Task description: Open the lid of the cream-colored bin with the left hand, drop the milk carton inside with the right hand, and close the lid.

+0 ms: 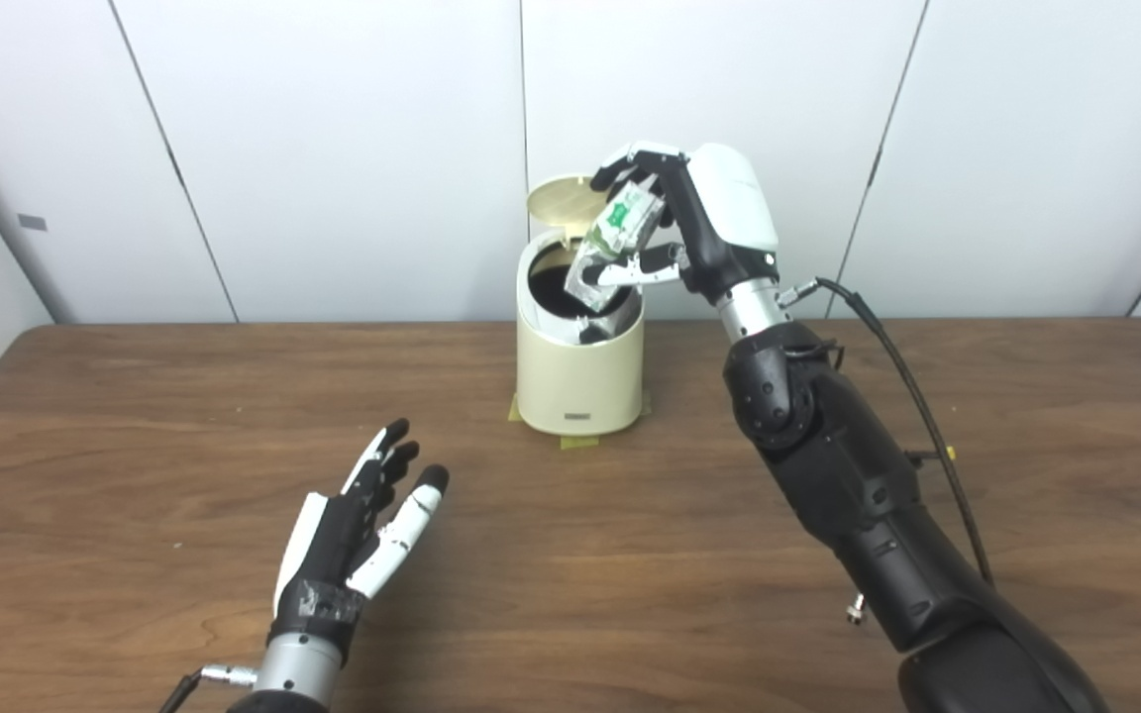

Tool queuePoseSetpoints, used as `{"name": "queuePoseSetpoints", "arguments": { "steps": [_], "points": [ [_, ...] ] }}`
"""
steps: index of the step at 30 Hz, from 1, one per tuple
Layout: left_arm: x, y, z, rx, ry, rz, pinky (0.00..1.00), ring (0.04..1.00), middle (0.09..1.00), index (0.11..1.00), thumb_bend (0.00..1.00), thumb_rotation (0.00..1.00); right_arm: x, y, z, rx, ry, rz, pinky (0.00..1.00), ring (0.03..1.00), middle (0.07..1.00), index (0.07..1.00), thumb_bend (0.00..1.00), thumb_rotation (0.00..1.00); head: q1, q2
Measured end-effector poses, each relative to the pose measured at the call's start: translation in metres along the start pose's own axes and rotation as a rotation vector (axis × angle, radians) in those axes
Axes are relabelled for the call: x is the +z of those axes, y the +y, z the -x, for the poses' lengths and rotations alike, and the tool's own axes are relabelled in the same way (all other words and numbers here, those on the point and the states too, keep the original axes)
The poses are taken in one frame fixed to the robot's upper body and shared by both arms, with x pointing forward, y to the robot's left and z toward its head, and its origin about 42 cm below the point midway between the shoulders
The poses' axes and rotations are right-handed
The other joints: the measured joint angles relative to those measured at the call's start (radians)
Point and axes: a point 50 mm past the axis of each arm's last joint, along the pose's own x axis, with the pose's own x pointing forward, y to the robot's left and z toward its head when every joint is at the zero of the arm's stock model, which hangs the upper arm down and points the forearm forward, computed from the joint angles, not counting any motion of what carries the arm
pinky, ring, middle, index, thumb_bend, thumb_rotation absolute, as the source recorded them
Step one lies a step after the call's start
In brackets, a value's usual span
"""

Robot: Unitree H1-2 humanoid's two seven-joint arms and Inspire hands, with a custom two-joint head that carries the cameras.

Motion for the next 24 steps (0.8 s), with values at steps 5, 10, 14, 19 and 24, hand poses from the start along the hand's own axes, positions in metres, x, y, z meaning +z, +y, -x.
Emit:
{"name": "queuePoseSetpoints", "arguments": {
  "steps": [5, 10, 14, 19, 24],
  "points": [
    [0.002, 0.0001, 0.0012, 0.006, -0.005, -0.009, 0.99, 0.964, 0.932, 0.964, 0.57, 0.66, -0.0019, 0.0005, 0.002, 0.033, 0.019, 0.004, 0.41, 0.401, 0.51, 0.545, 0.51, 0.0, -0.003, 0.002],
    [0.0017, 0.0005, 0.0015, 0.008, -0.003, -0.009, 0.95, 0.948, 0.931, 0.966, 0.55, 0.64, -0.0031, 0.0009, 0.0053, 0.078, 0.022, 0.036, 0.5, 0.632, 0.736, 0.65, 0.95, 0.13, -0.008, 0.002],
    [0.0013, 0.0007, 0.0019, 0.008, -0.002, -0.006, 0.96, 0.954, 0.934, 0.968, 0.55, 0.63, -0.0068, -0.0007, 0.0064, 0.121, 0.056, 0.075, 0.62, 0.717, 0.744, 0.687, 1.0, 0.2, -0.014, 0.002],
    [0.001, 0.0007, 0.002, 0.007, -0.001, -0.004, 0.93, 0.934, 0.921, 0.967, 0.53, 0.58, -0.0086, -0.0077, 0.0053, 0.144, 0.065, 0.093, 0.62, 0.686, 0.694, 0.645, 1.0, 0.22, -0.015, 0.006],
    [0.001, 0.0009, 0.002, 0.005, -0.002, -0.003, 0.94, 0.936, 0.922, 0.97, 0.51, 0.54, -0.0057, -0.0082, 0.0044, 0.157, 0.069, 0.096, 0.61, 0.662, 0.67, 0.614, 1.0, 0.23, -0.017, 0.009]
  ]
}}
